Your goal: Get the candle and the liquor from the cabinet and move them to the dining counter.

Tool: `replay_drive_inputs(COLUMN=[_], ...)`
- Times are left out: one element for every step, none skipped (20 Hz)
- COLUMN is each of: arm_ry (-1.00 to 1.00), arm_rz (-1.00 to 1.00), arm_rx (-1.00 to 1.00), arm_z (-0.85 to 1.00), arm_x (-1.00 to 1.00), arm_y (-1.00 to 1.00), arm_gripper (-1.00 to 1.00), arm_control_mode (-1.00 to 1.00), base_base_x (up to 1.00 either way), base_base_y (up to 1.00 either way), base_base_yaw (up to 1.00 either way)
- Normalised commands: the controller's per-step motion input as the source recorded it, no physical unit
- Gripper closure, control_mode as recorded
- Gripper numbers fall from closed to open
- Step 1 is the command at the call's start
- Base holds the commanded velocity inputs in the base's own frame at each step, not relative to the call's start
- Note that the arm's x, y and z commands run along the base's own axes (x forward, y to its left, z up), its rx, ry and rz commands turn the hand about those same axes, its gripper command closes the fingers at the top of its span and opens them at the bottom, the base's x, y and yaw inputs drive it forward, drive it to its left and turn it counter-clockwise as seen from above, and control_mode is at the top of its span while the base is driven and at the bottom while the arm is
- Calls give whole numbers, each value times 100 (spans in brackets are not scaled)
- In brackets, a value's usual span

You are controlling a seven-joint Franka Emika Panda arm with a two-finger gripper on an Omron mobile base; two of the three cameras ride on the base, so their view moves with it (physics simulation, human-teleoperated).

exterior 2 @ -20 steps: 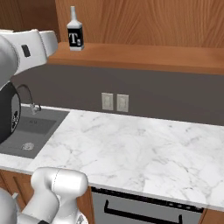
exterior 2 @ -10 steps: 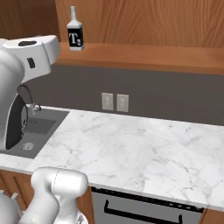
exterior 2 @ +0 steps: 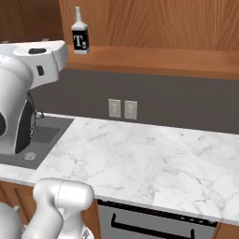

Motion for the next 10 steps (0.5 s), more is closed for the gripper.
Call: replay_drive_inputs(arm_ry=[1,1,0,0,0,0,0,0,0,0], arm_rz=[0,0,0,1,1,1,1,1,0,1], arm_rx=[1,3,3,3,3,2,1,1,1,2], arm_z=[8,5,0,0,0,0,0,0,0,0], arm_x=[23,15,11,10,14,19,19,20,24,16], arm_y=[0,0,0,0,0,0,0,0,0,0], arm_gripper=[-100,-100,-100,-100,-100,-100,-100,-100,-100,-100], arm_control_mode=[-100,-100,-100,-100,-100,-100,-100,-100,-100,-100], base_base_x=[0,0,0,0,0,0,0,0,0,0], base_base_y=[0,0,0,0,0,0,0,0,0,0], base_base_yaw=[0,0,0,0,0,0,0,0,0,0])
